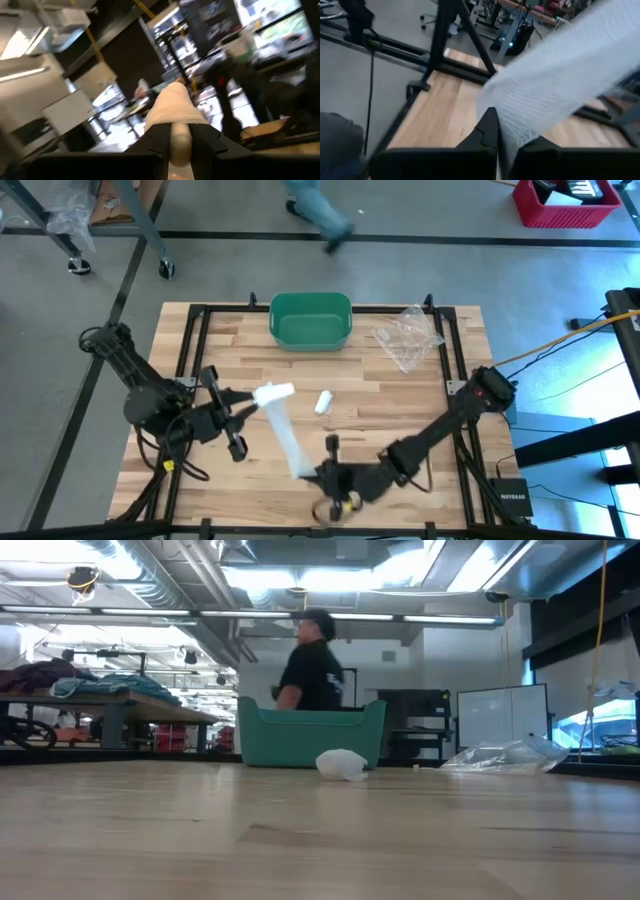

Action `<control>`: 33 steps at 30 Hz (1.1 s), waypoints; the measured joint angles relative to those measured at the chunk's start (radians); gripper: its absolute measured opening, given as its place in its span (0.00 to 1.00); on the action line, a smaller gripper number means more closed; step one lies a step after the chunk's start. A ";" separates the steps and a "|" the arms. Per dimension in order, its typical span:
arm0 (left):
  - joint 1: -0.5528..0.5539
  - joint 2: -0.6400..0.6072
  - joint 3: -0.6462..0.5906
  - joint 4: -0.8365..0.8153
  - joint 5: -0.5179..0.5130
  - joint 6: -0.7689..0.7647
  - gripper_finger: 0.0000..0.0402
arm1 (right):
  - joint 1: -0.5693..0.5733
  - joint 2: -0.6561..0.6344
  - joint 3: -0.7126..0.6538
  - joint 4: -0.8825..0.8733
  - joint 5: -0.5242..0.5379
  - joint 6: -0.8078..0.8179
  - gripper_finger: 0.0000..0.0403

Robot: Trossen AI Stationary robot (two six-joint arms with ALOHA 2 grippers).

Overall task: Roll bandage
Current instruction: Roll the bottom white bandage

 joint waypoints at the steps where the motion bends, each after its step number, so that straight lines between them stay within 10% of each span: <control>1: 0.000 -0.006 0.000 0.000 -0.028 0.015 0.10 | 0.019 0.000 0.033 -0.033 0.020 -0.012 0.02; 10: -0.004 -0.037 0.000 -0.200 -0.172 0.059 0.10 | 0.148 0.000 0.292 -0.238 0.117 -0.120 0.01; 18: 0.019 0.023 0.000 -0.715 -0.117 -0.412 0.10 | 0.138 0.000 0.512 -0.379 0.116 -0.123 0.02; 33: 0.003 0.308 0.000 -0.800 0.092 -0.864 0.10 | -0.229 0.000 0.824 -0.964 -0.073 0.153 0.02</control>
